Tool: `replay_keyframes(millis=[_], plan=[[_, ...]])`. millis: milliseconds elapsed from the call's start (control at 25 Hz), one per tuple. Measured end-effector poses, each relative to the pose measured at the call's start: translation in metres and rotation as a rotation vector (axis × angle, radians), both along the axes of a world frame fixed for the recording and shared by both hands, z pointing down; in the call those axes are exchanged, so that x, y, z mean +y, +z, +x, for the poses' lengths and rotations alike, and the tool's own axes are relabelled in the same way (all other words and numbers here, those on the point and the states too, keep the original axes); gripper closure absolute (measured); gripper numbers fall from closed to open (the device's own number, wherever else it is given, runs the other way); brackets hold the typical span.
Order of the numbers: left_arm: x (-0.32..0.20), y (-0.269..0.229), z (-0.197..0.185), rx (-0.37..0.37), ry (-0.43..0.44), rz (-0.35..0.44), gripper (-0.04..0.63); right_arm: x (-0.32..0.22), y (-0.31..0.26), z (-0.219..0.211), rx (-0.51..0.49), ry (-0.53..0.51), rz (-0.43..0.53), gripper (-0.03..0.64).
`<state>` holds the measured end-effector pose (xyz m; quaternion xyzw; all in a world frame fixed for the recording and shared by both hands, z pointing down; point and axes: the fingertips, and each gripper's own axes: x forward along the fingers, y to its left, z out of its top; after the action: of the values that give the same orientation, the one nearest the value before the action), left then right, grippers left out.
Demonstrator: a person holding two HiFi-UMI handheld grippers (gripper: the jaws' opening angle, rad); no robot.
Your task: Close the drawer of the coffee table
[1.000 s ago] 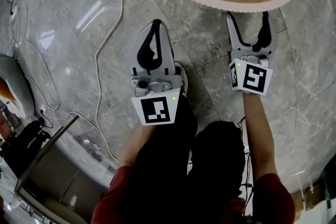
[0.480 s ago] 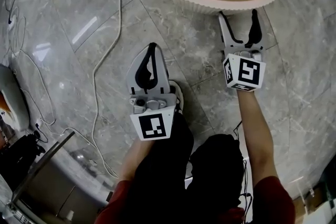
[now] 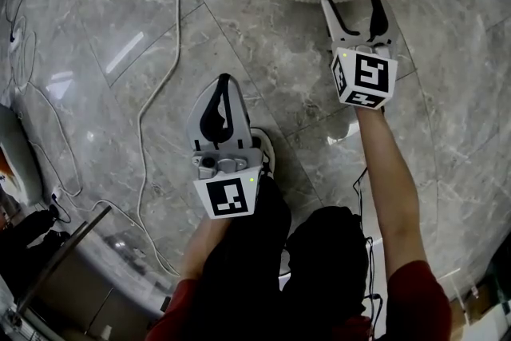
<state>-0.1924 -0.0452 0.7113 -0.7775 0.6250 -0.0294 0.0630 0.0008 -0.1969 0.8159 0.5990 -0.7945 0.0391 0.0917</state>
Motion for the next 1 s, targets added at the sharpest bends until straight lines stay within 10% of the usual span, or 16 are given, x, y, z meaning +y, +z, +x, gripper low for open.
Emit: replay_keyframes(millis=[1000], plan=[[0.000,0.015,0.007,-0.039,0.033,-0.098,0.583,-0.056,0.006,-0.009,0.002,-0.005,-0.014,0.244]])
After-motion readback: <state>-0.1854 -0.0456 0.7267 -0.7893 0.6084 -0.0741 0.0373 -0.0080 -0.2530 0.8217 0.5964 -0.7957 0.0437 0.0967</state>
